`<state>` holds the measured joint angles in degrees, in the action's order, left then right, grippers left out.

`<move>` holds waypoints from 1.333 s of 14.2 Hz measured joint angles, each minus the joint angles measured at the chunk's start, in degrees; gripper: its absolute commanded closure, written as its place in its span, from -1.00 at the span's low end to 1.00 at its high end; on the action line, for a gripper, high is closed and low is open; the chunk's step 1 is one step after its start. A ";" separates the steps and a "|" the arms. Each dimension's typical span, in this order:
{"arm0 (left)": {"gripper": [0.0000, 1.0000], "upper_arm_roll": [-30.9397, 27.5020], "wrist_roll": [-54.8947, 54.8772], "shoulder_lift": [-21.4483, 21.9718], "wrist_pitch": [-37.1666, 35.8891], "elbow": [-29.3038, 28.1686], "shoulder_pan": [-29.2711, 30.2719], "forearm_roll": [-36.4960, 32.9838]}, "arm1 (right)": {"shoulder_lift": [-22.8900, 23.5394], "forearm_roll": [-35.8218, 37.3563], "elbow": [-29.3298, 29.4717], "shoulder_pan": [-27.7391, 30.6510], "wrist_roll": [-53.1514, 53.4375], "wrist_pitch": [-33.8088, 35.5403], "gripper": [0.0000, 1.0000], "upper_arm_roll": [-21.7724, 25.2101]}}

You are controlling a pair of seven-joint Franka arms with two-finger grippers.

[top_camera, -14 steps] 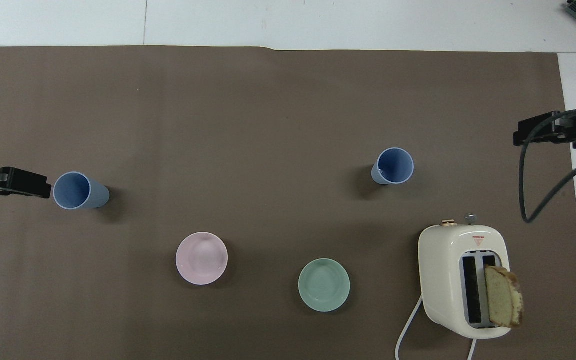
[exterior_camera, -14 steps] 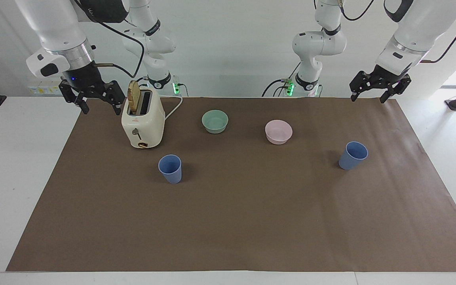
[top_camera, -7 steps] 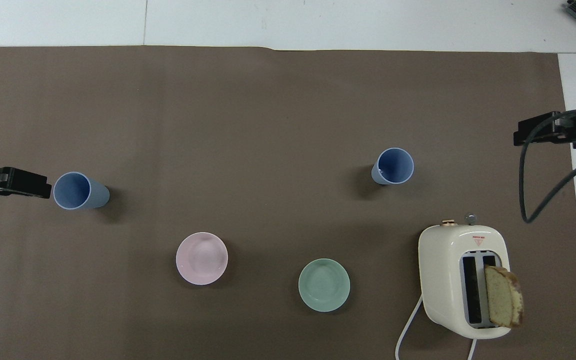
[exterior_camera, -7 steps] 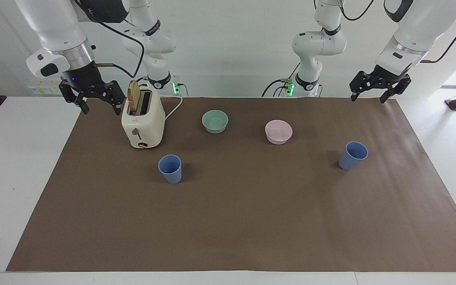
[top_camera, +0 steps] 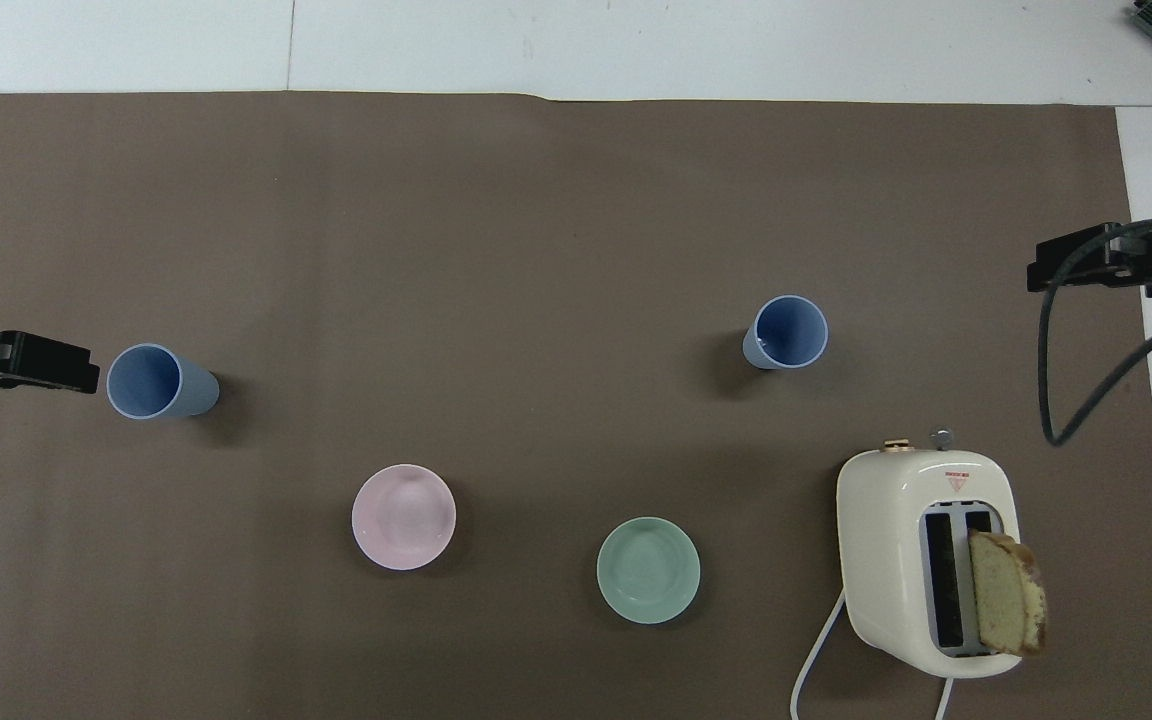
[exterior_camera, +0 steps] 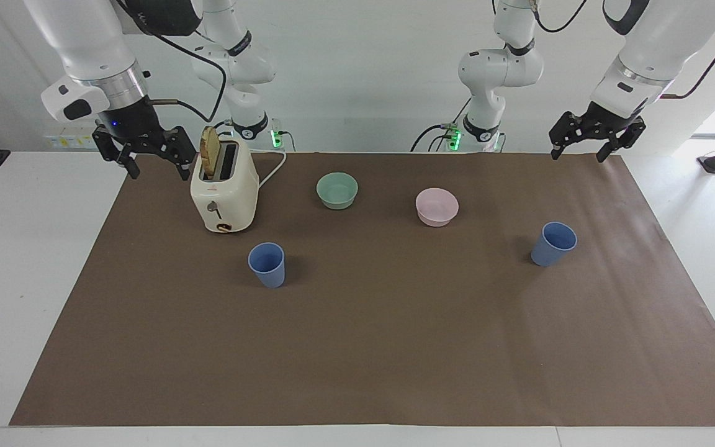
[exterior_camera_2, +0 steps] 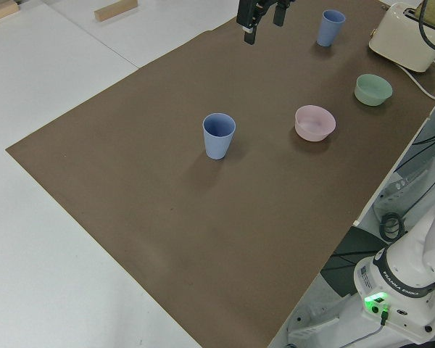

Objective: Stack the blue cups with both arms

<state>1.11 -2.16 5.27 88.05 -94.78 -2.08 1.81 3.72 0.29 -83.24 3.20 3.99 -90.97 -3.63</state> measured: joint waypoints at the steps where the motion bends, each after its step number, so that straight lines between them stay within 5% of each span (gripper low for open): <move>1: -1.00 -0.18 0.18 -0.21 1.13 -0.38 1.06 0.00 | 0.00 0.00 0.00 0.00 0.00 0.00 -1.00 0.00; 8: -1.00 -0.71 2.51 -5.42 13.19 -4.52 9.67 0.04 | 0.00 0.00 0.00 0.00 0.00 0.00 -1.00 0.00; 12: -1.00 -0.53 5.26 -7.01 22.48 -14.59 10.63 0.09 | 0.00 0.00 0.00 0.00 0.00 0.00 -1.00 0.00; 19: -1.00 0.27 6.72 -10.89 28.11 -19.89 10.57 1.22 | 0.00 0.00 0.00 0.00 0.00 0.00 -1.00 0.00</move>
<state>1.37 4.57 -5.62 116.15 -114.66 8.49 3.03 3.72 0.29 -83.24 3.20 3.99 -90.97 -3.63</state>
